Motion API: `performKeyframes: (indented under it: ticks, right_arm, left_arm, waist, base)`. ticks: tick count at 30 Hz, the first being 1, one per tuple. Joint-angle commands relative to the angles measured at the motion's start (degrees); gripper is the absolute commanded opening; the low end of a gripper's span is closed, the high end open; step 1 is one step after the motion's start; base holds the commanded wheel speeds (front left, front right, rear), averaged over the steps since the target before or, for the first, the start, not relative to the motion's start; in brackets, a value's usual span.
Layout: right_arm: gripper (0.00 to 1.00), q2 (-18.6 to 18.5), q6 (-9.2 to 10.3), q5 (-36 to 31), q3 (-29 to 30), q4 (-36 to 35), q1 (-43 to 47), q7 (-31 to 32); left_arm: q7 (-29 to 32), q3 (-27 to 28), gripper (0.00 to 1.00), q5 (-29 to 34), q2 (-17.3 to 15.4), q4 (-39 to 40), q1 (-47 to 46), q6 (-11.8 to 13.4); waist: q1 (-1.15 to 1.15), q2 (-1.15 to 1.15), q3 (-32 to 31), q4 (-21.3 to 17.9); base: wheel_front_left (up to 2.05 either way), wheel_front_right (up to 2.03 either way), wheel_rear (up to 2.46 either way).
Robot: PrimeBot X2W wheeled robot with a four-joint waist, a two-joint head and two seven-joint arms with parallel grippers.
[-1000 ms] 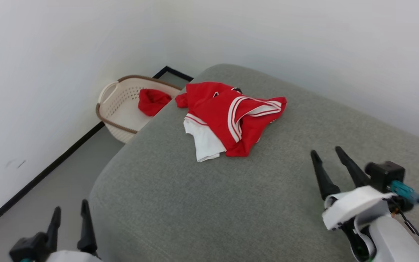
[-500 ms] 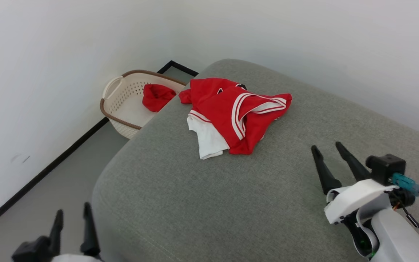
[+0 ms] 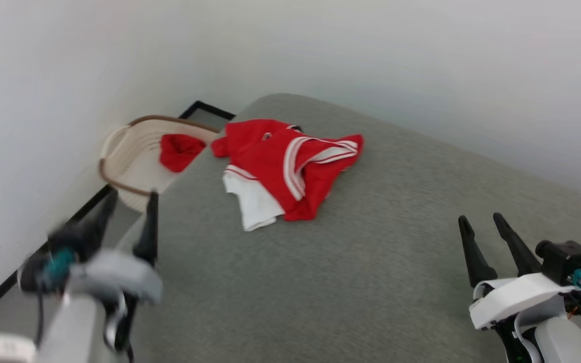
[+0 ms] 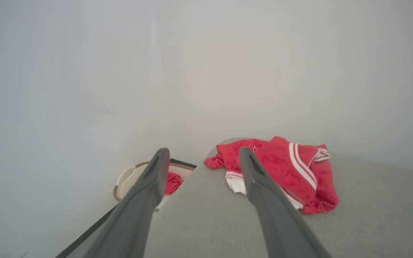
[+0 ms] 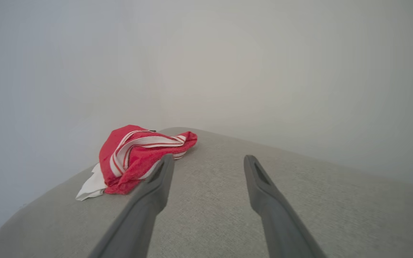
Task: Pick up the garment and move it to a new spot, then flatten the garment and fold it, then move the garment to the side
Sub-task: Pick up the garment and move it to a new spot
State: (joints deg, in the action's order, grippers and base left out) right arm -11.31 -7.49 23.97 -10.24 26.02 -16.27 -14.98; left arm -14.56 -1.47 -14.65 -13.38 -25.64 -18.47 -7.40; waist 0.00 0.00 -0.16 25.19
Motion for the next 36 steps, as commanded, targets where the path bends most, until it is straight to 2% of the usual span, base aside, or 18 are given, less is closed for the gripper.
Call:
performKeyframes:
  ticks: [1,7,14,20,24,31,36]
  right_arm:
    - [1.0,0.04,0.0,-0.46,-0.23,-1.02,-0.45,-0.25]
    - [1.0,-0.29,0.0,-0.98,-0.55,-3.18,-3.03,-0.27]
    - [1.0,0.69,0.0,-1.17,-0.89,-4.51,-4.96,-0.26]
    - [1.0,1.4,0.0,-1.25,-2.17,-5.51,-5.83,-0.26]
    - [1.0,0.47,0.0,-1.26,-3.62,-5.85,-7.21,-0.26]
    - [1.0,-0.39,0.0,-1.04,-4.5,-7.33,-9.37,-0.26]
    - [1.0,-0.84,0.0,-1.45,-4.62,-8.32,-9.96,-0.26]
  left_arm:
    - [0.32,-1.2,1.0,-1.42,-1.24,-1.24,-3.44,-0.1]
    - [3.75,-7.14,1.0,-8.1,-7.39,-8.1,-16.68,-0.12]
    - [10.47,-15.65,1.0,-17.48,-14.37,-16.85,-27.76,-0.05]
    - [21.83,-25.67,1.0,-27.85,-20.28,-19.1,-31.5,-0.06]
    - [29.57,-31.64,1.0,-34.74,-24.27,-17.87,-32.92,-0.06]
    - [38.63,-37.25,1.0,-44.13,-27.78,-18.41,-34.31,-0.06]
    - [40.77,-40.01,1.0,-47.69,-26.8,-20.81,-34.11,-0.06]
  waist:
    - [0.0,0.0,6.04,-9.57]
    - [0.0,0.0,11.8,-17.38]
    - [0.0,0.0,14.73,-24.48]
    - [0.0,0.0,17.04,-29.04]
    - [0.0,0.0,18.94,-31.24]
    - [0.0,0.0,22.57,-33.44]
    - [0.0,0.0,24.88,-34.11]
  base:
    - [0.0,0.0,0.0]
    - [0.0,0.0,0.0]
    - [0.0,0.0,0.0]
    - [0.0,0.0,0.0]
    - [0.0,0.0,0.0]
    - [0.0,0.0,0.0]
    - [0.0,0.0,0.0]
